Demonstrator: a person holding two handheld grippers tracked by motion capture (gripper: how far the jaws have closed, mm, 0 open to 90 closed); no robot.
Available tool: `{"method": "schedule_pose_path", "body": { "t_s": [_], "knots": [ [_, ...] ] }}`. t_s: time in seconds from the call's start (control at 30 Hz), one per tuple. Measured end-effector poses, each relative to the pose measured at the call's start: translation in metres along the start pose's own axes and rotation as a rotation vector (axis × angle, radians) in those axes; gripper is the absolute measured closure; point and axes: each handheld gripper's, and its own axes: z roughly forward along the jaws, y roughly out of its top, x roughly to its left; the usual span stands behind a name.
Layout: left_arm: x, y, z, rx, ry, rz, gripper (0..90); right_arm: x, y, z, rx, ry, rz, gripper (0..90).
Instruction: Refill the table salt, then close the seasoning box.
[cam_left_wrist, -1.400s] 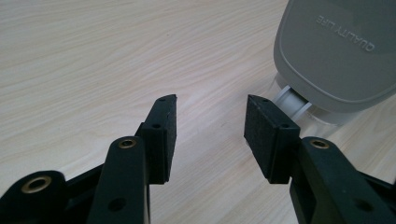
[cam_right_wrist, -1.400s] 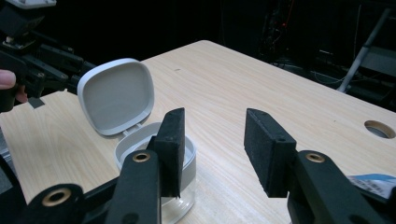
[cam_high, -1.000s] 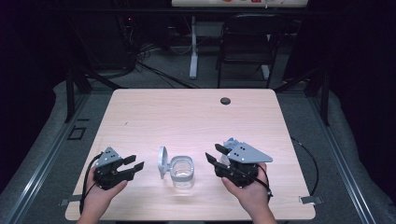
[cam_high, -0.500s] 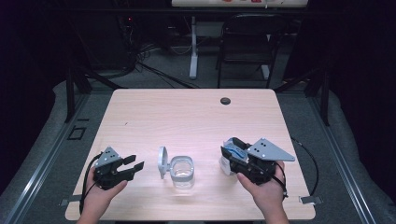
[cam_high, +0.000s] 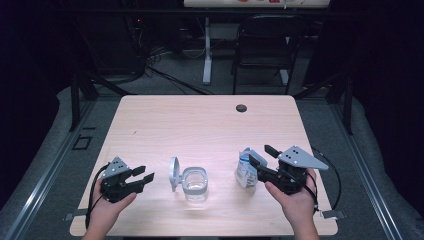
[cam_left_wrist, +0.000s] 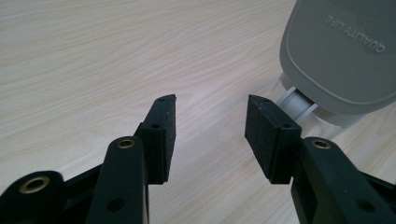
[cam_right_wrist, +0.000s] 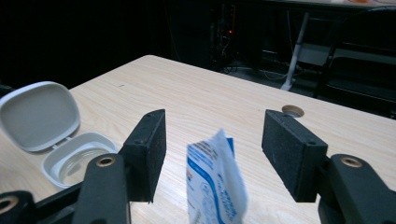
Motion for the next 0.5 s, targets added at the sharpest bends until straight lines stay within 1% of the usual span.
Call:
{"method": "schedule_pose_path", "body": {
  "t_s": [0.03,0.1,0.17,0.2,0.3,0.33,0.4,0.43,0.5],
  "knots": [
    [0.000,0.000,0.000,0.000,-0.002,-0.001,53.6,-0.004,-0.002,0.000,0.009,-0.008,0.014,40.1],
    [0.001,0.000,-0.001,0.003,0.000,-0.003,53.6,-0.006,-0.003,0.000,0.011,-0.011,0.027,40.1],
    [0.001,-0.001,-0.001,0.000,0.002,-0.008,53.6,-0.007,-0.004,0.000,0.015,-0.012,0.031,40.1],
    [0.002,-0.001,-0.002,-0.002,0.004,-0.011,53.6,-0.008,-0.005,0.001,0.027,-0.010,0.038,39.9],
    [0.002,0.000,-0.004,-0.009,0.006,-0.013,53.6,-0.009,-0.004,0.001,0.038,-0.017,0.037,39.9],
    [0.002,0.002,-0.005,-0.016,0.008,-0.015,53.6,-0.010,-0.003,0.001,0.037,-0.013,0.046,39.8],
    [0.003,0.002,-0.006,-0.022,0.009,-0.019,53.6,-0.011,-0.003,0.001,0.039,-0.012,0.048,39.8],
    [0.004,0.002,-0.007,-0.021,0.012,-0.020,53.6,-0.013,-0.003,0.002,0.040,-0.002,0.068,39.8],
    [0.005,0.002,-0.007,-0.018,0.014,-0.020,53.6,-0.014,-0.003,0.002,0.040,-0.001,0.073,39.8]
  ]
}}
